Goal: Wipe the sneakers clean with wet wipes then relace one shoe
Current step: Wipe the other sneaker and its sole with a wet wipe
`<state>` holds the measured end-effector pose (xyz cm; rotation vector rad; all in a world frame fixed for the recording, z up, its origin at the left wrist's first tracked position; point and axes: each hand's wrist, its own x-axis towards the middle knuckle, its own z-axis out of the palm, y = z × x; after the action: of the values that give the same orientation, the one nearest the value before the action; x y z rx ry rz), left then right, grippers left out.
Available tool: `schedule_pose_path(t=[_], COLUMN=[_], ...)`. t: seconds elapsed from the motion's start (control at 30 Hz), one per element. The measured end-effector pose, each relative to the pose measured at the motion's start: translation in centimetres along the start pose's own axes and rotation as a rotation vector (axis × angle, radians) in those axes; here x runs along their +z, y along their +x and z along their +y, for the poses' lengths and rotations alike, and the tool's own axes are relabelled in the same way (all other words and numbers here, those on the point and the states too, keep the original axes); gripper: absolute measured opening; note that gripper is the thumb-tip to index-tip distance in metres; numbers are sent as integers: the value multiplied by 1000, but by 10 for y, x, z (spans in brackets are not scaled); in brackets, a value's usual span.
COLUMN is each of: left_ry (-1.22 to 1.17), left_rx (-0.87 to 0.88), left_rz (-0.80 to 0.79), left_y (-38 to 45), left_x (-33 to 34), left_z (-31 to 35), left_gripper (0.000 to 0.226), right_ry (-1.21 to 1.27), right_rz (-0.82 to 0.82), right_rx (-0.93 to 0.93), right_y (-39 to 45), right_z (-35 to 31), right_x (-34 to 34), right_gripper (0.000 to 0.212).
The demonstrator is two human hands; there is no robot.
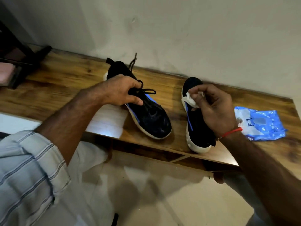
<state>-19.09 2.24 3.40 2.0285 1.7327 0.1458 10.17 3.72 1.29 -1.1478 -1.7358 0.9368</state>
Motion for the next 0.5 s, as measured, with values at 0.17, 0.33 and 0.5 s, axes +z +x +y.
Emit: schedule_pose_path(t=[0.17,0.33,0.5], left_ry=[148,21,71], left_rx=[-96,-199,-219], left_rz=[-165,-187,-56], left_y=[7,5,8], left_x=[14,18,36], left_z=[-9,3,15], left_gripper=[12,50,38], right_ry=[-280,-425,-494], right_rz=[-387,-528,-542], right_rx=[121,-82,-222], right_y=[-12,-24,-29], right_z=[13,15,22], right_x=[25,48,69], right_gripper=[29,30,13])
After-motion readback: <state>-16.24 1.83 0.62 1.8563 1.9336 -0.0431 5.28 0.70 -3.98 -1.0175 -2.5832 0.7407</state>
